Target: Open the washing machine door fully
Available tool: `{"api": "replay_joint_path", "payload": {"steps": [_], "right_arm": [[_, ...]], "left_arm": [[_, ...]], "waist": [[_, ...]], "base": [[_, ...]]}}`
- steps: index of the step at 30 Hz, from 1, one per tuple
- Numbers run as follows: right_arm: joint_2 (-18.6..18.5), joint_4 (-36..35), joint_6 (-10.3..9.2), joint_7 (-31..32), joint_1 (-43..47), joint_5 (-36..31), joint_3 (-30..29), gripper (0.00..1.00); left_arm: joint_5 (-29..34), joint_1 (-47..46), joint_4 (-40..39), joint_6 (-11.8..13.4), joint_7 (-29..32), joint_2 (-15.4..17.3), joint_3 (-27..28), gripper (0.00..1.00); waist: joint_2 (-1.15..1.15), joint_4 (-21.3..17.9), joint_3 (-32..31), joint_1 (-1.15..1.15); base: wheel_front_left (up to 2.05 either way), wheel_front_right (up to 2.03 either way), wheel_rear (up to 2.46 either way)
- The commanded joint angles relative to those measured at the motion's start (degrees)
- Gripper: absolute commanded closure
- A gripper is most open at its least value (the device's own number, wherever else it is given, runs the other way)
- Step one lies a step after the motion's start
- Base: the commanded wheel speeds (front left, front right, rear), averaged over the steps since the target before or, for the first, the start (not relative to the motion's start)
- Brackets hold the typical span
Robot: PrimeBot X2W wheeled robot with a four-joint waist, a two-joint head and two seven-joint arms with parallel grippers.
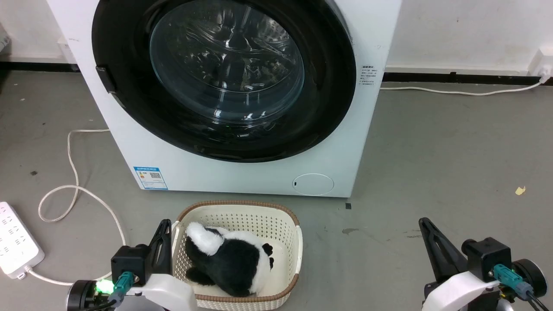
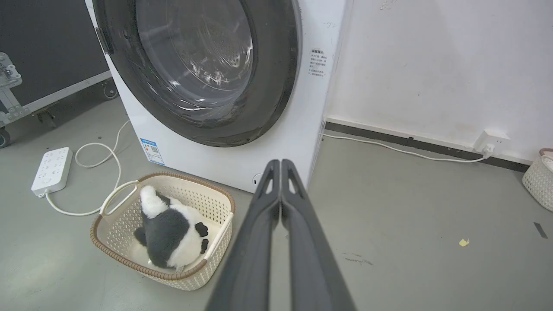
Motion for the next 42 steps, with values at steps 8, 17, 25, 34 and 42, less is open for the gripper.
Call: {"api": "replay_joint_path", "payload": {"steps": [8,17,25,34,42], "right_arm": [[0.2,-0.3,-0.05,0.0,-0.7,-0.4,0.0,1.0],[0.0,0.0,0.0,-0.1,0.0,0.2,0.1,0.0],[0.0,0.0,0.0,-1.1,0.1,1.5,-0.2,0.0],[-0.5,-0.4,-0.01,-2.4,-0.2,2.4,-0.1,0.0],[-2.2,-0.8,-0.01,-3.1,-1.7,4.2,-0.4,0.0]], "left_arm": [[0.5,-0.8,-0.2,0.1,0.0,0.1,0.0,1.0],[-0.2,0.0,0.0,0.0,-0.1,0.0,-0.1,0.0],[-0.8,0.0,0.0,0.5,-1.1,0.0,-0.8,0.0],[-1.7,-0.4,-0.1,1.2,-2.4,0.0,-2.0,0.0],[-2.4,-1.3,-0.6,1.8,-3.2,0.0,-2.9,0.0]], "waist": [[0.0,0.0,0.0,0.0],[0.0,0.0,0.0,0.0],[0.0,0.0,0.2,0.0],[0.0,0.7,1.3,0.0],[0.0,1.6,3.1,0.0]], "base": [[0.0,0.0,0.0],[0.0,0.0,0.0],[0.0,0.0,0.0],[0.0,0.0,0.0],[0.0,0.0,0.0]]}}
